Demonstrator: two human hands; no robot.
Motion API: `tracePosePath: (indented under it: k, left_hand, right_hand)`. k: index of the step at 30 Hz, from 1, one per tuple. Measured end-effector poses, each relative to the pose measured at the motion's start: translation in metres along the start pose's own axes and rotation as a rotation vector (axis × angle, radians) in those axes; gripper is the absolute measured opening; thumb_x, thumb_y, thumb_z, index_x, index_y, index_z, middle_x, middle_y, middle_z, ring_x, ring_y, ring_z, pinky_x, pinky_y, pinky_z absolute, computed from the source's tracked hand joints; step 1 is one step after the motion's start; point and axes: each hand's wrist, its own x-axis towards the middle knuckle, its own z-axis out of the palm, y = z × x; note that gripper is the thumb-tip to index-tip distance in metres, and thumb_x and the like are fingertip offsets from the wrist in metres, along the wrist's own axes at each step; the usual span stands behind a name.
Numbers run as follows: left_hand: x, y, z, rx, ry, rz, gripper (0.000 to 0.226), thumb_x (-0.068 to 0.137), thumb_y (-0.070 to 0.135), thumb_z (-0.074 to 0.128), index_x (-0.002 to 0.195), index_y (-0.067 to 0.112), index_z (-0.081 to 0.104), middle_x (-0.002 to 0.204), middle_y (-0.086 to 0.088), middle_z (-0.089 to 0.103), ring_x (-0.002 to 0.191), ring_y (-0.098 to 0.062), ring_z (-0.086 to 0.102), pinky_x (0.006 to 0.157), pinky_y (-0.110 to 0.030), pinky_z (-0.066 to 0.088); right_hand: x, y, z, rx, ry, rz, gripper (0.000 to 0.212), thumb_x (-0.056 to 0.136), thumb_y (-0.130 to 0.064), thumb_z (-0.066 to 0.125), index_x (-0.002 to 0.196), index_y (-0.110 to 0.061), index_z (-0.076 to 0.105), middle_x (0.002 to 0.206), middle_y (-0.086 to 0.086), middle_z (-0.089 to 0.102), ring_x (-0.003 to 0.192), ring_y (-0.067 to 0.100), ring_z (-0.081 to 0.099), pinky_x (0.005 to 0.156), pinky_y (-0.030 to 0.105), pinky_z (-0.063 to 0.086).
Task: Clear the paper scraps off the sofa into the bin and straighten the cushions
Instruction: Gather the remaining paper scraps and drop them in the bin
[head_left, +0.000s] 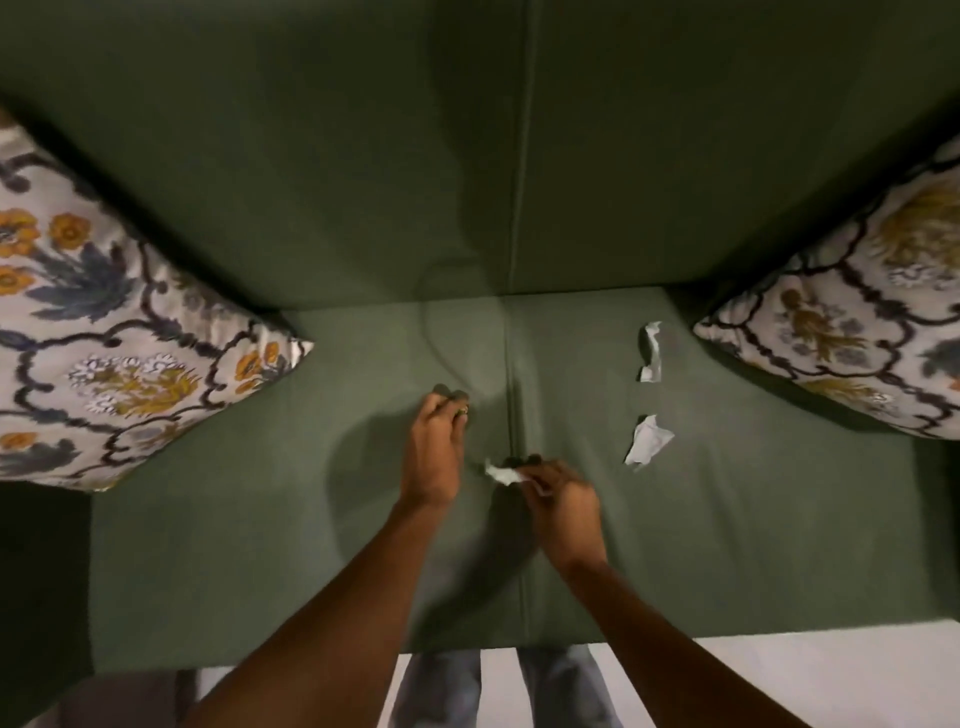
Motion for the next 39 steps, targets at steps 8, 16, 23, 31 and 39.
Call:
tracePosePath:
  k: [8,16,23,31,39]
  left_hand:
    - [0.026,0.104,0.047,-0.032,-0.136,0.13,0.016,0.099,0.003,0.068,0.113,0.0,0.077,0.111,-0.018,0.067,0.101,-0.032,0.067,0.096,-0.041,0.053]
    - [0.064,0.192,0.114,0.299,-0.319,0.652,0.012,0.094,0.016,0.076,0.105,0.016,0.081,0.16,-0.002,0.048,0.145,-0.025,0.042,0.109,-0.042,0.05]
    - [0.078,0.187,0.136,0.453,-0.443,0.729,0.028,0.101,0.005,0.057,0.125,0.007,0.071,0.139,-0.01,0.06,0.134,-0.027,0.052,0.102,-0.045,0.052]
    - [0.063,0.147,0.097,0.295,-0.318,0.506,0.029,0.095,0.0,0.066,0.121,0.009,0.075,0.114,-0.011,0.071,0.108,-0.032,0.065,0.091,-0.042,0.055]
    - [0.024,0.083,0.025,0.091,-0.09,0.209,0.038,0.101,0.004,0.063,0.139,0.009,0.064,0.129,-0.018,0.071,0.124,-0.036,0.062,0.108,-0.045,0.049]
  right_hand:
    - [0.002,0.054,-0.092,0.001,0.333,0.228,0.018,0.094,-0.025,0.08,0.109,-0.016,0.083,0.121,0.008,0.07,0.113,0.026,0.067,0.1,0.032,0.056]
    - [0.018,0.085,-0.112,0.171,0.407,0.268,0.018,0.09,-0.007,0.082,0.107,0.0,0.083,0.145,0.013,0.054,0.124,0.004,0.051,0.101,-0.012,0.026]
    - [0.033,0.103,-0.118,0.094,0.331,0.167,0.022,0.089,-0.003,0.082,0.111,-0.009,0.084,0.118,0.005,0.071,0.1,0.013,0.067,0.092,-0.008,0.036]
    - [0.042,0.087,-0.113,0.126,0.354,0.153,0.021,0.092,-0.011,0.081,0.11,-0.022,0.083,0.109,-0.003,0.08,0.093,0.007,0.073,0.091,0.029,0.063]
    - [0.049,0.03,-0.093,0.175,0.259,0.027,0.024,0.094,-0.019,0.081,0.117,-0.022,0.077,0.108,-0.004,0.083,0.094,0.008,0.077,0.085,0.024,0.06]
